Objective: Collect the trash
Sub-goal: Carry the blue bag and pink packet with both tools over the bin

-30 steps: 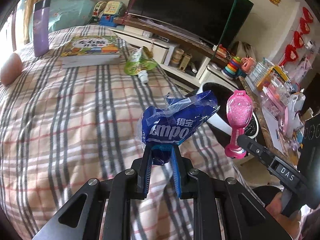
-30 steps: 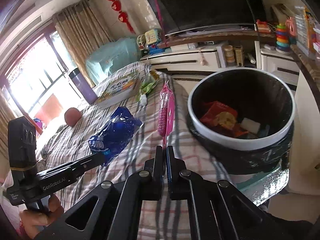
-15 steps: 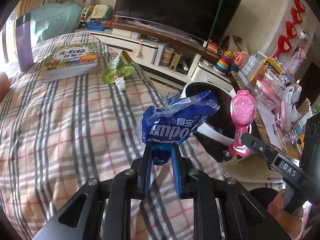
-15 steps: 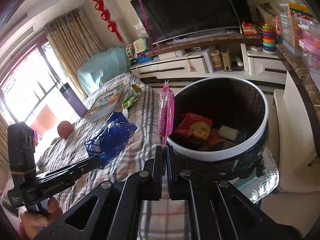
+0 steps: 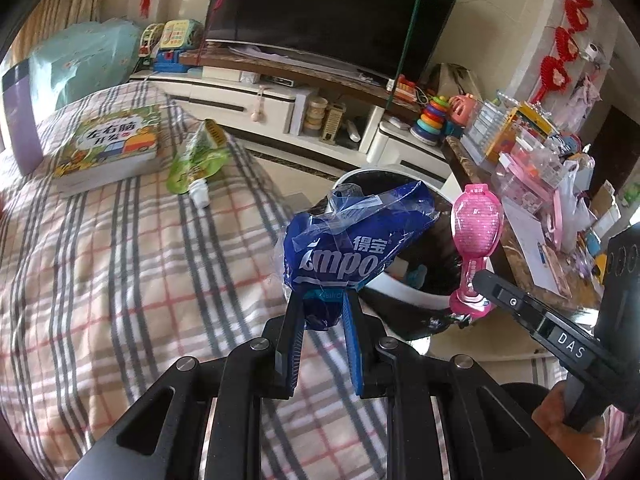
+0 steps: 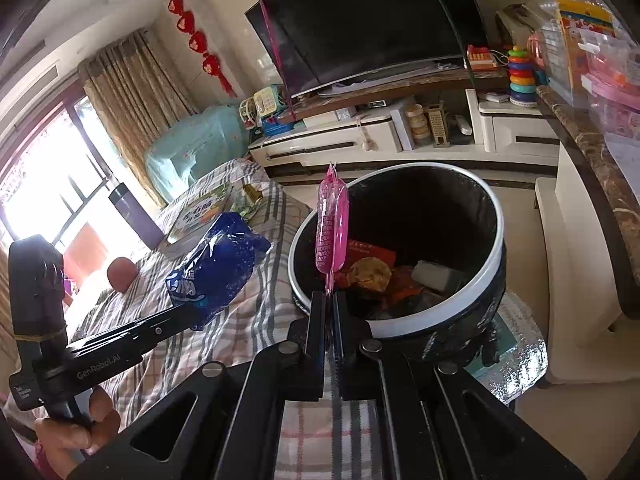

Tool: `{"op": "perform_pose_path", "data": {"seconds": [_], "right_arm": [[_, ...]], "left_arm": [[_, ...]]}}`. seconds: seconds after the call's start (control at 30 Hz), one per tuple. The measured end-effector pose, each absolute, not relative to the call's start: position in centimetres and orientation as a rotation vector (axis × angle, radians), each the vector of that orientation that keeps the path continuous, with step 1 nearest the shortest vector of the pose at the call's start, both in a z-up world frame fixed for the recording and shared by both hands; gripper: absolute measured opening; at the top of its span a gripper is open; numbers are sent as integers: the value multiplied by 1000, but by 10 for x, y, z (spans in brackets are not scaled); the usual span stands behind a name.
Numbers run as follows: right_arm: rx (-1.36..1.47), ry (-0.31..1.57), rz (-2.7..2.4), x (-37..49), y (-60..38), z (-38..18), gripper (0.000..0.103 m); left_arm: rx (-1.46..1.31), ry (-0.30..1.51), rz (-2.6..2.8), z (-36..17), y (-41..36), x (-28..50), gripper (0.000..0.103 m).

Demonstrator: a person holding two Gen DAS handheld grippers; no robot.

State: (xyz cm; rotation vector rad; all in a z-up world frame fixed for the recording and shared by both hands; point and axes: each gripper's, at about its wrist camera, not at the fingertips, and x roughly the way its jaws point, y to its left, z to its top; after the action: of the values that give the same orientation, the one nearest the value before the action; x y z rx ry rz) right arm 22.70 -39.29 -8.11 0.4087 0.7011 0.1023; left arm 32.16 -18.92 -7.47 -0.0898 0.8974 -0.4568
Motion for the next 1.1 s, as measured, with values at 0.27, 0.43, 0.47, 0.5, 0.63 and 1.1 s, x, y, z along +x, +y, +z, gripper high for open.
{"op": "perform_pose_path", "data": {"seconds": [0.27,0.43,0.47,0.5,0.63,1.1], "right_arm": [[417,688,79,228,-409,-78,3],[424,687,66,230,-417,-78,3],[426,687,64,231,-419,-78,3],[427,687,63,231,-420,-78,3],[427,687,54,233,-425,-78,3],[437,698,37,245,-438,-81,3]], "left_arm": [[-58,895,-473,-74,-208,331,17],[-43,898,-480,-76,-217,337,17],[-39,900,-482,-77,-219,338,17],[-37,900,-482,-77,-221,339,17],[-22,901,-486,-77,-231,344,17],[24,906,-491,-83,-254,362,17]]}}
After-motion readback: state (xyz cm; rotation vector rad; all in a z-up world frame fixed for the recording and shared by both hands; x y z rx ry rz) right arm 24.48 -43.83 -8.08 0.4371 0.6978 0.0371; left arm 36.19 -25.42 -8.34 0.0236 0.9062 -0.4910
